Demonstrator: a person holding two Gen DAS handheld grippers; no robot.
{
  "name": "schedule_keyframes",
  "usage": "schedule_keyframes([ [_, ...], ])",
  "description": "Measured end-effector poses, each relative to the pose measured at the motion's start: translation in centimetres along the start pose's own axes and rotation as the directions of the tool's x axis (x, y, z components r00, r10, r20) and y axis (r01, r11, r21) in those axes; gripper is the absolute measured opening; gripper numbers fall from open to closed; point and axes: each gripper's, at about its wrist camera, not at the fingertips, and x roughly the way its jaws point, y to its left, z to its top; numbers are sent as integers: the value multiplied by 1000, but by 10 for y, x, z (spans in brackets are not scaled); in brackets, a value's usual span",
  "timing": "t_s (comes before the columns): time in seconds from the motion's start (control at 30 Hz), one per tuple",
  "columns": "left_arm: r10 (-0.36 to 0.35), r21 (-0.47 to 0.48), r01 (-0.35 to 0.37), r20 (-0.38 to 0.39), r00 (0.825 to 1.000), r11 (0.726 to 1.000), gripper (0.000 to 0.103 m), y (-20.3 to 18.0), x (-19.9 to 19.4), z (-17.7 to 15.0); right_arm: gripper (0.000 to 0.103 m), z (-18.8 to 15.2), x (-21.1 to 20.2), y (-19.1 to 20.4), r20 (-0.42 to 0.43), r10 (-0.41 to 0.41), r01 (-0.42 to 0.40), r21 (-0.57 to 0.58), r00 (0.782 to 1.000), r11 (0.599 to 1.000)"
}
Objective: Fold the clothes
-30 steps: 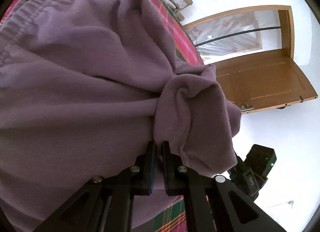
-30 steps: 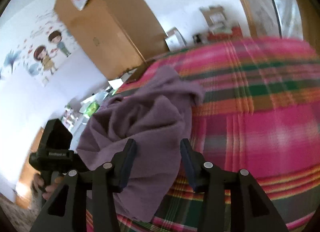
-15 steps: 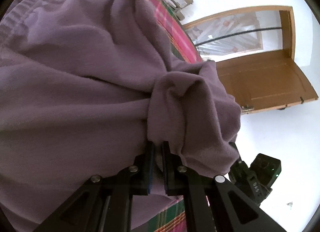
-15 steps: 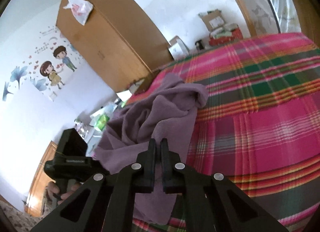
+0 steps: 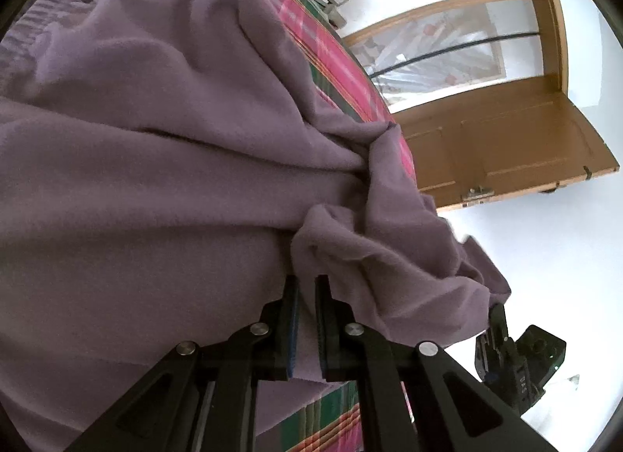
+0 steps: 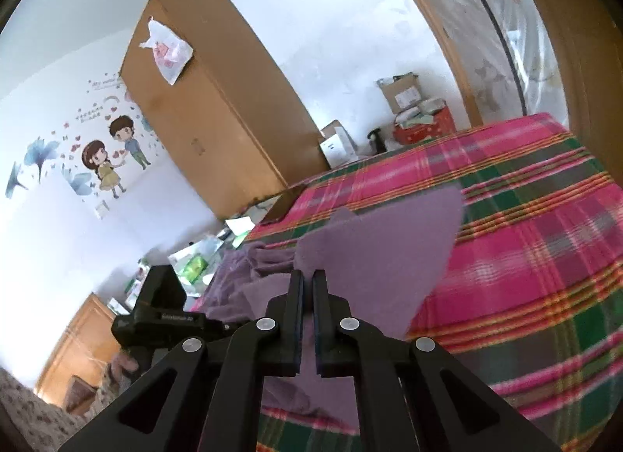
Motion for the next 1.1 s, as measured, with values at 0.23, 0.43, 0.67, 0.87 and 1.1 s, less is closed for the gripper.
schedule_keyframes([
  [0.23, 5, 17, -4, -41, 999, 1000, 7, -6, 10, -4, 5, -18, 19, -26, -113, -81, 84, 23, 990, 996],
  [0.43, 36, 61, -36, -9, 999, 997, 7, -19, 1, 3, 29, -9, 23, -40, -155, -122, 133, 59, 980, 989],
  [0.67, 76, 96, -80, 45, 996, 992, 8, -32, -16, 22, 33, 21, 32, -26, -149, -52, 55, 15, 987, 998],
  [0.87, 108, 124, -112, 38, 993, 986, 26, -43, -19, 50, 52, 35, 93, -11, -303, 105, -99, 37, 947, 994],
  [1.1, 142, 108, -146, 50, 989, 983, 40, -49, -17, 89, 60, 41, 138, -7, -401, 147, -124, 83, 904, 989],
])
